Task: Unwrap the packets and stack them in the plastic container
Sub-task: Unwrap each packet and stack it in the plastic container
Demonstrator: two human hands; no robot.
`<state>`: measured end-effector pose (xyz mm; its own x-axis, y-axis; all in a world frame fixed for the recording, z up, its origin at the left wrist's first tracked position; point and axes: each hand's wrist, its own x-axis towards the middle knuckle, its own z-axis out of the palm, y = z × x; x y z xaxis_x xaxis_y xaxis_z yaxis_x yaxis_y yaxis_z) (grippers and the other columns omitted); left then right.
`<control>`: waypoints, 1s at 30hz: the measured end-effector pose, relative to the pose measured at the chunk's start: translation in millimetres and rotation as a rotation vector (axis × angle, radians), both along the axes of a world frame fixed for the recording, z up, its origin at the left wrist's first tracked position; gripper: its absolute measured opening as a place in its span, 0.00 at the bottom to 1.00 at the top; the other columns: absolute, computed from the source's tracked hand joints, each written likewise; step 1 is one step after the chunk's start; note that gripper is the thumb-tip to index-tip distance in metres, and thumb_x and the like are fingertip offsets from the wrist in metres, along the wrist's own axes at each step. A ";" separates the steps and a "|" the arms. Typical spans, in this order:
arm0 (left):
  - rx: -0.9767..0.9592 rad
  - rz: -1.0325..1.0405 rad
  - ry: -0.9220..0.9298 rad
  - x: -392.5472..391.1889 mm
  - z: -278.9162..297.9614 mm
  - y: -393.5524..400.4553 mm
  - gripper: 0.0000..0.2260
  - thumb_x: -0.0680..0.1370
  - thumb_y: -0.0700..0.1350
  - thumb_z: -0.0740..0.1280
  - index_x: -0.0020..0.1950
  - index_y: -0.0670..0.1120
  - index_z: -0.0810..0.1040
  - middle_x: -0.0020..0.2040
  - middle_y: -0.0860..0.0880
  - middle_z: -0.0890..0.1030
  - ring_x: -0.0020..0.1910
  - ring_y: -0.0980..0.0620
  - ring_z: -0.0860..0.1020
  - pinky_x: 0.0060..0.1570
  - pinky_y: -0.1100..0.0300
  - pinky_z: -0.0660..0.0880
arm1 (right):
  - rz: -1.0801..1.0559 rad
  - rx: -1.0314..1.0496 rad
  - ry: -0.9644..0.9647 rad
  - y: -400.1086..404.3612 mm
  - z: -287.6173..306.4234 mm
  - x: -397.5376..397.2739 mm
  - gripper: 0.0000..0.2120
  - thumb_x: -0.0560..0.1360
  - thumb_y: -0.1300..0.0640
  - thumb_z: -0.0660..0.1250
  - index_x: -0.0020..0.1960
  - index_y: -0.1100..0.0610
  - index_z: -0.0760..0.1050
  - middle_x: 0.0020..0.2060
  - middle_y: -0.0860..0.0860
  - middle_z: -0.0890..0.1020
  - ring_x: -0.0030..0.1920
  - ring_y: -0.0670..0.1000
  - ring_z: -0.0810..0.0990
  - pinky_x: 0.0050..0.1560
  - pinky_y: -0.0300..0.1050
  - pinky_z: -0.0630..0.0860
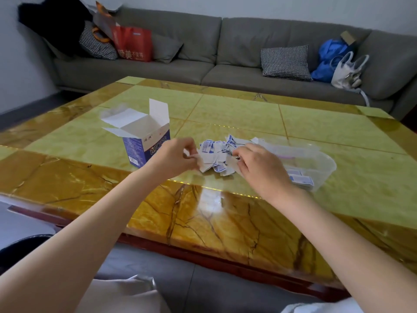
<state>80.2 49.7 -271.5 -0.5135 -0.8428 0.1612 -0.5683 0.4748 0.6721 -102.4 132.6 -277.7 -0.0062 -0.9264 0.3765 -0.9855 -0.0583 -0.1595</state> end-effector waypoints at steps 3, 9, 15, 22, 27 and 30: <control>0.003 -0.059 0.039 1.8 0.9 0.8 0.11 0.71 0.39 0.70 0.34 0.51 0.71 0.47 0.47 0.83 0.40 0.55 0.79 0.49 0.55 0.77 | 0.124 -0.009 0.280 3.7 -2.2 7.7 0.10 0.68 0.64 0.72 0.49 0.57 0.78 0.43 0.49 0.81 0.47 0.51 0.78 0.35 0.42 0.77; 0.040 -0.073 -0.219 1.2 -11.8 5.3 0.08 0.73 0.52 0.68 0.40 0.49 0.76 0.38 0.55 0.80 0.41 0.55 0.79 0.40 0.64 0.74 | 0.081 0.352 0.036 12.8 -11.2 3.8 0.12 0.80 0.58 0.57 0.61 0.59 0.71 0.53 0.52 0.77 0.54 0.49 0.74 0.50 0.39 0.69; 0.011 -0.067 -0.147 2.7 -16.5 8.6 0.15 0.74 0.40 0.68 0.58 0.51 0.71 0.53 0.54 0.73 0.44 0.54 0.81 0.33 0.72 0.73 | 0.010 0.510 -0.141 10.5 -16.1 14.0 0.21 0.75 0.56 0.67 0.65 0.56 0.67 0.54 0.51 0.75 0.57 0.50 0.69 0.52 0.41 0.67; -0.053 -0.003 -0.201 -2.7 -19.4 11.6 0.10 0.74 0.39 0.66 0.56 0.45 0.79 0.51 0.47 0.82 0.45 0.55 0.76 0.44 0.66 0.72 | -0.029 0.523 -0.298 3.7 -13.1 18.7 0.21 0.71 0.63 0.70 0.61 0.53 0.70 0.54 0.48 0.70 0.53 0.48 0.72 0.53 0.41 0.73; -0.053 0.060 -0.167 -13.8 -14.6 12.5 0.08 0.75 0.40 0.66 0.53 0.43 0.79 0.50 0.48 0.81 0.43 0.56 0.75 0.40 0.67 0.69 | -0.015 0.519 -0.388 6.5 -12.3 17.3 0.29 0.69 0.63 0.72 0.67 0.53 0.66 0.56 0.50 0.74 0.50 0.48 0.75 0.53 0.42 0.75; -0.023 0.048 -0.160 -18.9 -13.6 11.5 0.06 0.74 0.40 0.67 0.50 0.44 0.79 0.47 0.49 0.81 0.41 0.55 0.76 0.33 0.72 0.68 | -0.008 0.505 -0.410 7.0 -14.0 15.0 0.32 0.71 0.60 0.71 0.70 0.52 0.62 0.62 0.48 0.71 0.56 0.50 0.74 0.58 0.46 0.74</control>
<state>61.2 61.2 -285.1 -0.4931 -0.8642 0.0997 -0.6899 0.4583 0.5604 -87.3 139.6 -291.7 -0.0646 -0.9880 -0.1401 -0.8390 0.1298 -0.5285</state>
